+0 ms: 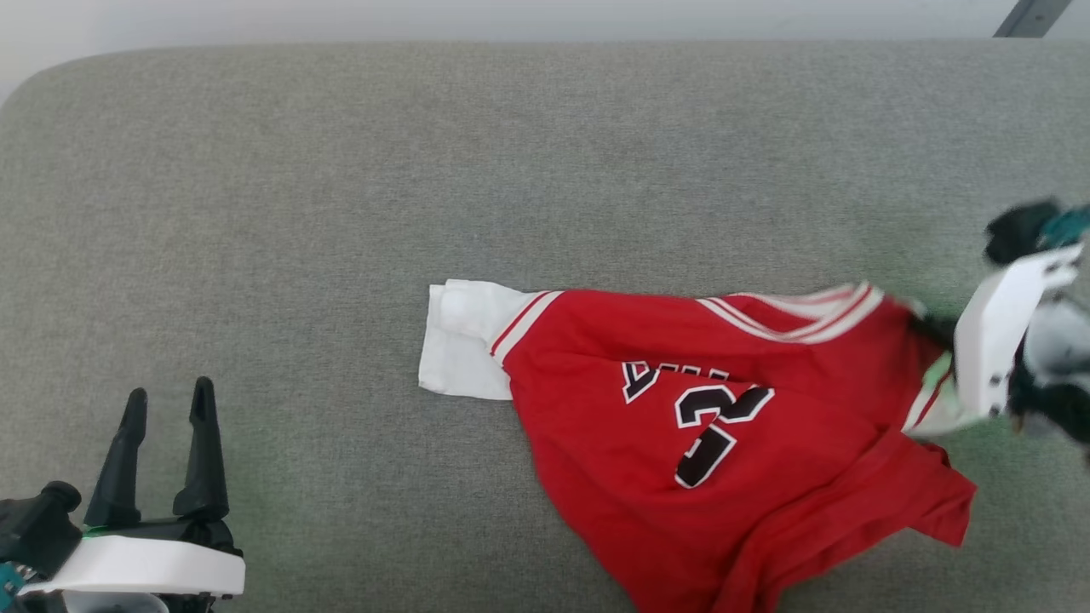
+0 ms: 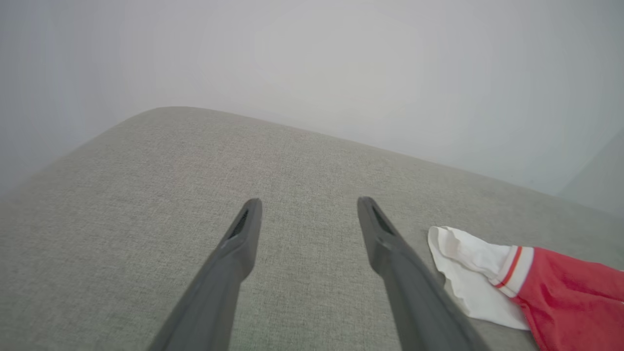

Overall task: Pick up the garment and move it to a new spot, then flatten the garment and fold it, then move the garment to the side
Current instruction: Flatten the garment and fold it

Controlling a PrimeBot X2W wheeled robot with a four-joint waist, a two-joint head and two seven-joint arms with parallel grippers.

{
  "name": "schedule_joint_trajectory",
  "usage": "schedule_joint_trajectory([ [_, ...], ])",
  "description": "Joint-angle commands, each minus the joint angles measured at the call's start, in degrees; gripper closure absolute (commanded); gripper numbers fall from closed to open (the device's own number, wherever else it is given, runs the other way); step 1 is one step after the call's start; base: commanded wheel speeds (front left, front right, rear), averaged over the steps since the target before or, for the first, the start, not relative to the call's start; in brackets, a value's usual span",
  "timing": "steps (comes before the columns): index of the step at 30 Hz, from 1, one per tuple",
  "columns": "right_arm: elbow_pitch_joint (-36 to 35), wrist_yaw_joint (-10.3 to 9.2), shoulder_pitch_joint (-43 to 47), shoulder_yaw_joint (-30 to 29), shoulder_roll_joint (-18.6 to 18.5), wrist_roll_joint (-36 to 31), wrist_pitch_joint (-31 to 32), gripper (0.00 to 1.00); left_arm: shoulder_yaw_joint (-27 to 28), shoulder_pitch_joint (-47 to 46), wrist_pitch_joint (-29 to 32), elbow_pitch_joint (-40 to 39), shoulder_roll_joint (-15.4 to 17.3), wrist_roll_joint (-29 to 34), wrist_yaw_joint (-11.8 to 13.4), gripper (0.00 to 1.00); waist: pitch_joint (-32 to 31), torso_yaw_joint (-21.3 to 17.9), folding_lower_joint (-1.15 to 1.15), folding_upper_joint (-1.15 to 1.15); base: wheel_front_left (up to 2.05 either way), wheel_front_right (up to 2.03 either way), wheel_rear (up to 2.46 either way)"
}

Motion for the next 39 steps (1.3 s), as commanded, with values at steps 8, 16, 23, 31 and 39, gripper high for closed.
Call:
schedule_joint_trajectory([
  [8, 4.03, -0.04, -9.91, -0.87, -1.25, -5.07, -4.95, 1.0, -1.45, -2.51, -0.31, 0.42, -0.74, -0.65, -0.16, 0.0, 1.41, 2.23, 0.0, 0.0, 0.0, 0.0, 0.0],
  [16, 15.57, -0.04, -16.1, -1.16, 1.63, -7.8, -7.09, 1.0, -3.33, -4.72, -0.31, 1.34, -0.84, -0.47, -0.16, 0.0, 2.57, 4.37, 0.0, 0.0, 0.0, 0.0, 0.0],
  [23, 23.01, -0.04, -19.18, 0.86, 3.9, -8.16, -8.26, 0.0, -8.09, -8.1, -0.31, 2.58, 1.81, -1.93, -0.16, 0.0, 1.98, 4.79, 0.0, 0.0, 0.0, 0.0, 0.0],
  [31, 19.11, -0.04, -18.45, 3.62, 3.43, -5.36, -13.34, 0.0, -15.36, -14.4, 7.86, 2.2, 8.88, -8.21, -0.16, 0.0, -0.64, 2.22, 0.0, 0.0, 0.0, 0.0, 0.0],
  [39, 12.22, -0.04, -14.29, 3.8, 3.78, -4.87, -21.3, 0.0, -21.23, -22.16, 23.9, 0.92, 14.88, -15.87, -0.16, 0.0, -3.41, -2.13, 0.0, 0.0, 0.0, 0.0, 0.0],
])
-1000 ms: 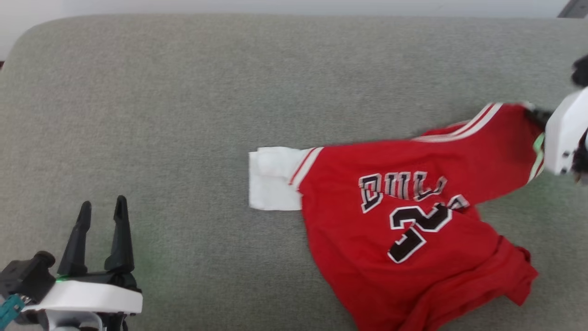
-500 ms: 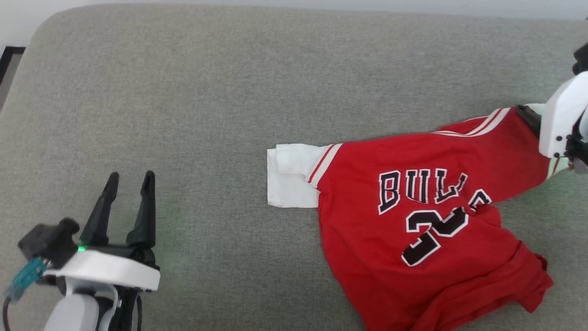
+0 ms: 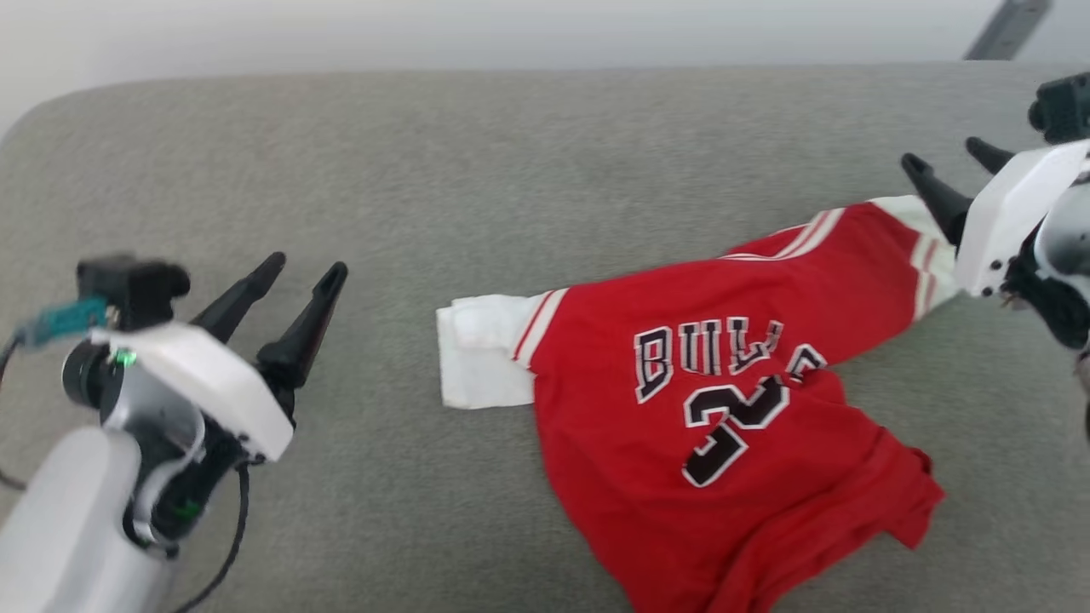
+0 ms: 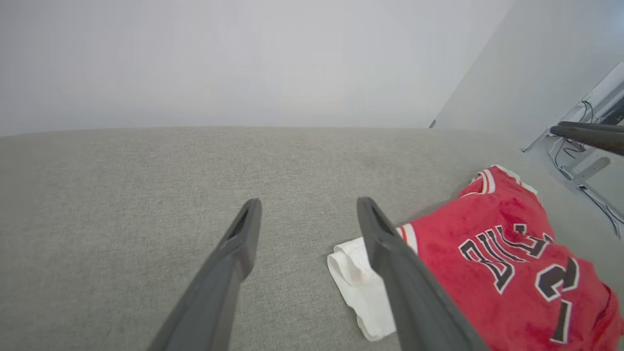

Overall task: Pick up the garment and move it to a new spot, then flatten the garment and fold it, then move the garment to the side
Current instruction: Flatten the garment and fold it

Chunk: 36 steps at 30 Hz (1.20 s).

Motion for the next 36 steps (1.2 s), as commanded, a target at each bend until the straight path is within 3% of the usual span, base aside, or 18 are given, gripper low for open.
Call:
schedule_joint_trajectory([
  [1, -1.72, -0.03, 1.93, -0.47, 0.7, -0.39, -1.95, 0.0, -1.02, -2.32, 3.57, 0.03, 1.13, -1.71, -0.16, 0.0, -1.25, -2.15, 0.0, 0.0, 0.0, 0.0, 0.0],
  [7, -7.28, -0.04, 6.7, -3.91, 2.09, -3.43, -8.59, 0.0, -3.61, -8.07, 14.54, 2.21, 3.17, -4.32, -0.05, 0.0, -2.13, -5.5, 0.0, 0.0, 0.0, 0.0, 0.0],
  [18, -19.65, -0.03, 18.86, -16.12, 7.27, -12.71, -15.31, 0.0, -8.34, -14.91, 31.08, 8.9, 2.6, -7.4, 2.76, 0.0, -1.47, -9.91, 0.0, 0.0, 0.0, 0.0, 0.0],
  [26, -28.76, -0.02, 27.35, -23.66, 13.03, -17.2, -13.5, 0.0, -9.92, -16.23, 38.16, 13.42, 2.2, -8.54, 5.59, 0.0, 0.13, -12.19, 0.0, 0.0, 0.0, 0.0, 0.0],
  [36, -39.21, -0.03, 33.77, -28.11, 17.88, -19.68, -8.09, 0.0, -10.44, -17.3, 42.23, 19.1, 2.91, -8.63, 8.49, 0.0, 3.92, -14.91, 0.0, 0.0, 0.0, 0.0, 0.0],
])
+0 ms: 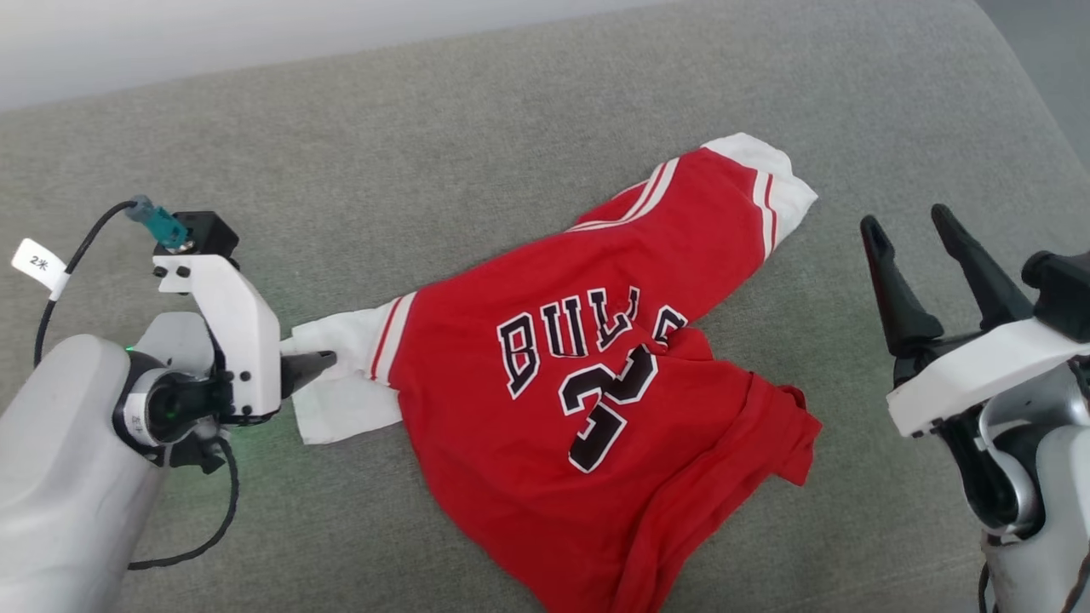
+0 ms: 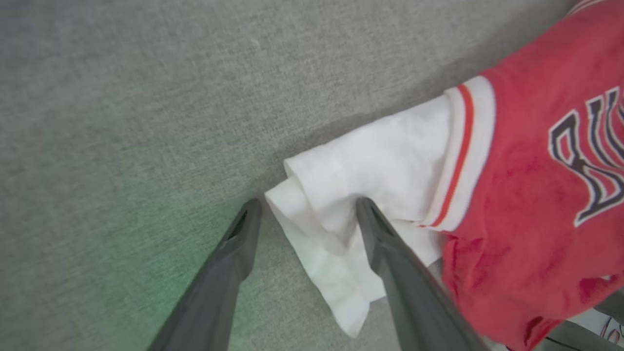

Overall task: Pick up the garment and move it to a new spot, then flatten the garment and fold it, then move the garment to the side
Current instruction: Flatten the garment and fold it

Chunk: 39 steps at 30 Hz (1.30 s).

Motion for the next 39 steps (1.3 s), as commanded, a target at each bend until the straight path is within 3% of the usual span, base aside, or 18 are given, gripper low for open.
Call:
schedule_joint_trajectory([
  [1, -0.79, -0.02, 0.82, -0.08, 0.48, -0.12, 0.44, 0.0, -0.21, -0.33, 0.77, 1.09, 0.28, 0.15, 0.51, 0.0, 0.65, -0.51, 0.0, 0.0, 0.0, 0.0, 0.0],
  [10, -3.55, -0.02, 2.31, -1.82, 1.46, -0.48, 2.09, 0.0, -1.0, 1.92, 8.0, 4.14, 1.47, -1.6, 4.85, 0.0, 2.21, -0.76, 0.0, 0.0, 0.0, 0.0, 0.0],
  [24, -5.19, -0.02, 3.26, -2.83, 1.18, -1.6, 4.11, 0.0, -1.4, 5.47, 12.86, -8.59, 2.8, -3.76, 7.58, 0.0, 0.61, 1.36, 0.0, 0.0, 0.0, 0.0, 0.0],
  [30, -5.58, -0.02, 3.53, -2.68, 1.16, -1.45, 4.77, 0.0, -1.19, 6.65, 10.09, -11.41, 2.01, -3.3, 7.2, 0.0, 0.42, 1.8, 0.0, 0.0, 0.0, 0.0, 0.0],
  [37, -5.91, -0.02, 2.79, -2.18, 1.11, -1.28, 5.21, 0.0, -0.68, 6.06, 3.48, -5.01, -0.58, -2.85, 3.78, 0.0, 0.67, 1.79, 0.0, 0.0, 0.0, 0.0, 0.0],
  [38, -5.95, -0.02, 2.75, -2.17, 1.09, -1.22, 5.21, 0.0, -1.14, 6.23, 3.48, -3.84, -0.76, -2.92, 2.95, 0.63, 0.68, 1.76, 0.0, 0.0, 0.0, 0.0, 0.0],
  [39, -6.01, -0.02, 2.71, -2.24, 1.05, -1.21, 5.18, 0.0, -1.42, 6.28, 3.79, -2.56, -1.0, -3.14, 2.65, 1.0, 0.71, 1.75, 0.0, 0.0, 0.0, 0.0, 0.0],
])
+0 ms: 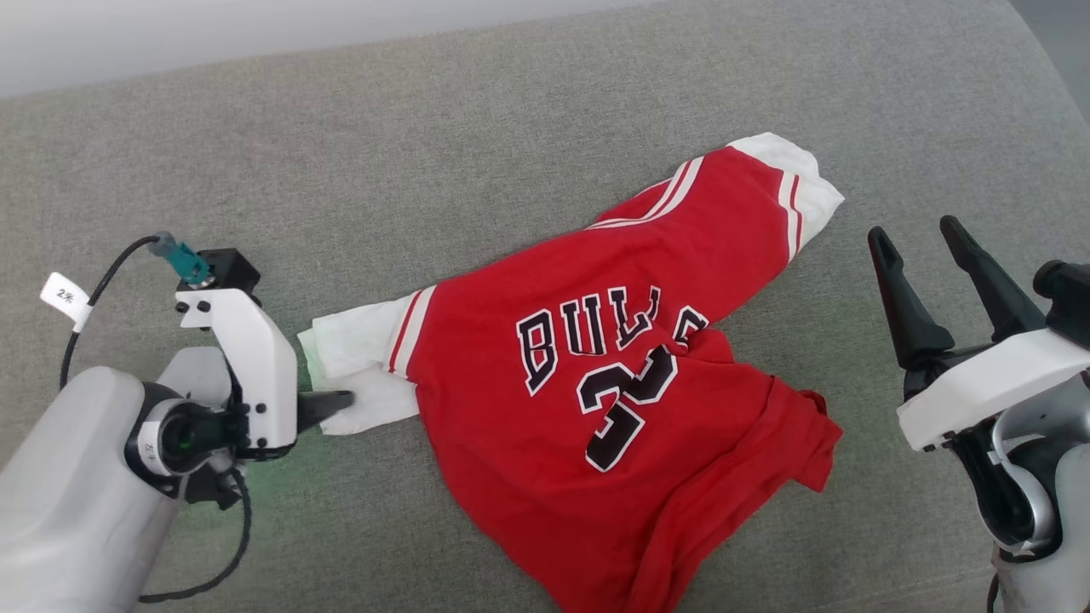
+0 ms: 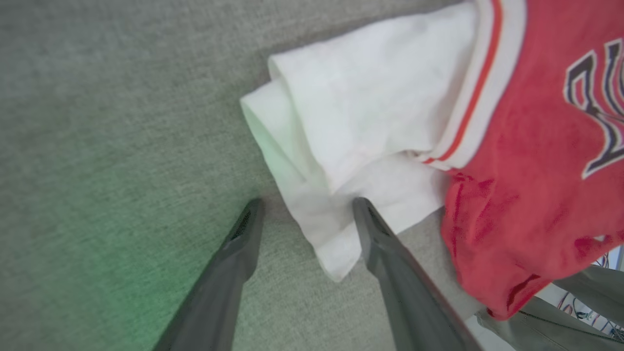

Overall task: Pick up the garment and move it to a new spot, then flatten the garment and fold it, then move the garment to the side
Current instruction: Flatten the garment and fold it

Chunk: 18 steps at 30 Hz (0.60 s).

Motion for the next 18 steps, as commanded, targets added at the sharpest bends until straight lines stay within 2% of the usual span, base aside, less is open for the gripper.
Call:
schedule_joint_trajectory([
  [1, -0.32, -0.02, -0.15, -0.12, -0.06, -0.2, 0.03, 0.0, -1.57, 1.61, 0.48, 2.2, -0.81, 0.16, -0.4, 1.0, 0.05, -0.02, 0.0, 0.0, 0.0, 0.0, 0.0],
  [7, -0.63, -0.02, -0.08, -0.84, 0.18, -0.27, -0.44, 0.0, -1.37, -1.37, -2.06, 4.6, -0.33, 1.44, -3.0, 1.0, 0.09, 0.22, 0.0, 0.0, 0.0, 0.0, 0.0],
  [13, -0.67, -0.02, -0.3, -1.23, 0.25, -0.59, -0.61, 0.0, -0.07, -6.67, -7.99, 4.83, 1.82, 4.63, -6.03, 1.0, -0.12, 0.66, 0.0, 0.0, 0.0, 0.0, 0.0],
  [18, -0.72, -0.02, -0.69, -1.3, 0.44, -0.64, -0.68, 0.0, 0.15, -11.41, -15.46, 4.27, 3.72, 8.34, -8.86, 1.0, -0.33, 0.82, 0.0, 0.0, 0.0, 0.0, 0.0],
])
